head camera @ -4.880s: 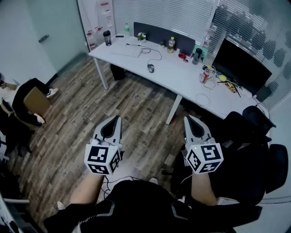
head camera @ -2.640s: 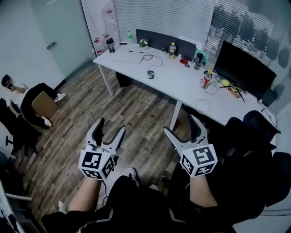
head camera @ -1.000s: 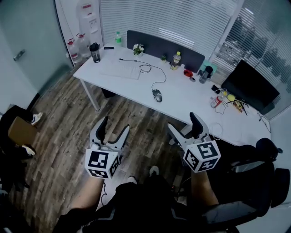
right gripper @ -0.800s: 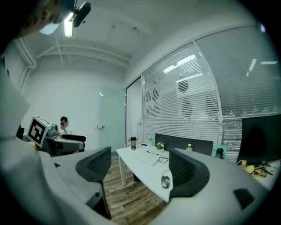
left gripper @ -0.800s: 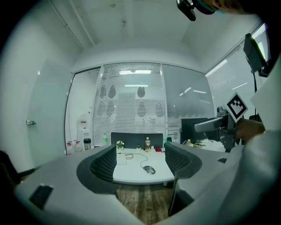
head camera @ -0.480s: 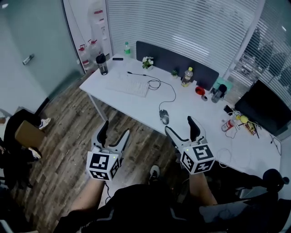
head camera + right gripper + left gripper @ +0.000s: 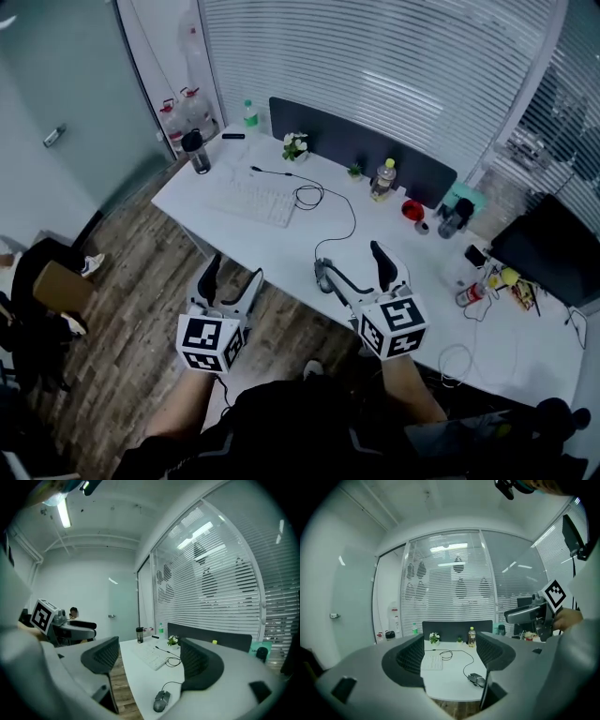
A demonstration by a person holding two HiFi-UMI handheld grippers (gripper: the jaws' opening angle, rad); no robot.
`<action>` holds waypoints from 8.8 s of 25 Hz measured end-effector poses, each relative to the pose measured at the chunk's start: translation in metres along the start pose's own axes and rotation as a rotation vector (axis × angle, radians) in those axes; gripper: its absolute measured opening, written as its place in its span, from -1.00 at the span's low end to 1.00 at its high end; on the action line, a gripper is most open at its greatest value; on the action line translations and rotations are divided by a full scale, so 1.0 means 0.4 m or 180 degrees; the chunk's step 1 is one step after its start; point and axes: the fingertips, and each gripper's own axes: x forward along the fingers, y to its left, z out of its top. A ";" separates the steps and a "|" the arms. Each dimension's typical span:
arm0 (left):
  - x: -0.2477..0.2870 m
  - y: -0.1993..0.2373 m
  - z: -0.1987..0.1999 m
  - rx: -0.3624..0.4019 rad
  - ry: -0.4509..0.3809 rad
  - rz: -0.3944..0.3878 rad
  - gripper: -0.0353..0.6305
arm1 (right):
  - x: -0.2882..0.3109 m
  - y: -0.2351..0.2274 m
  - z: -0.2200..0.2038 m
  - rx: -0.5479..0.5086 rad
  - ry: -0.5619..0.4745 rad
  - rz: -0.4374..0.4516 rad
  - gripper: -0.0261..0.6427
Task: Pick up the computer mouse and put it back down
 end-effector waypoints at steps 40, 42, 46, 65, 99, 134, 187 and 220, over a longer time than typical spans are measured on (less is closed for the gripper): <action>0.476 0.137 -0.710 -0.0016 0.1786 -0.0866 0.14 | 0.404 -0.127 -0.792 0.0617 0.1823 -0.0626 0.14; 0.486 0.126 -0.733 -0.0003 0.1802 -0.0916 0.14 | 0.408 -0.136 -0.824 0.0588 0.1886 -0.0644 0.12; 0.495 0.107 -0.774 -0.0015 0.1868 -0.0961 0.14 | 0.408 -0.137 -0.875 0.0615 0.1987 -0.0680 0.08; 0.492 0.101 -0.759 -0.0025 0.1775 -0.0949 0.14 | 0.401 -0.135 -0.854 0.0842 0.1933 -0.0810 -0.05; 0.437 0.069 -0.087 -0.0039 0.0205 -0.1038 0.14 | 0.198 -0.200 -0.175 0.0776 0.0804 -0.0973 -0.05; 0.514 -0.395 -0.235 0.0200 0.0748 -0.1946 0.13 | -0.272 -0.487 -0.467 0.1506 0.1016 -0.2355 -0.04; 0.489 -0.330 -0.411 0.0550 0.1084 -0.1743 0.13 | -0.221 -0.461 -0.731 0.1301 0.1592 -0.2108 0.07; 0.340 -0.135 0.208 0.0202 -0.0264 -0.1904 -0.36 | -0.110 -0.247 0.103 0.0434 -0.0153 -0.1676 -0.47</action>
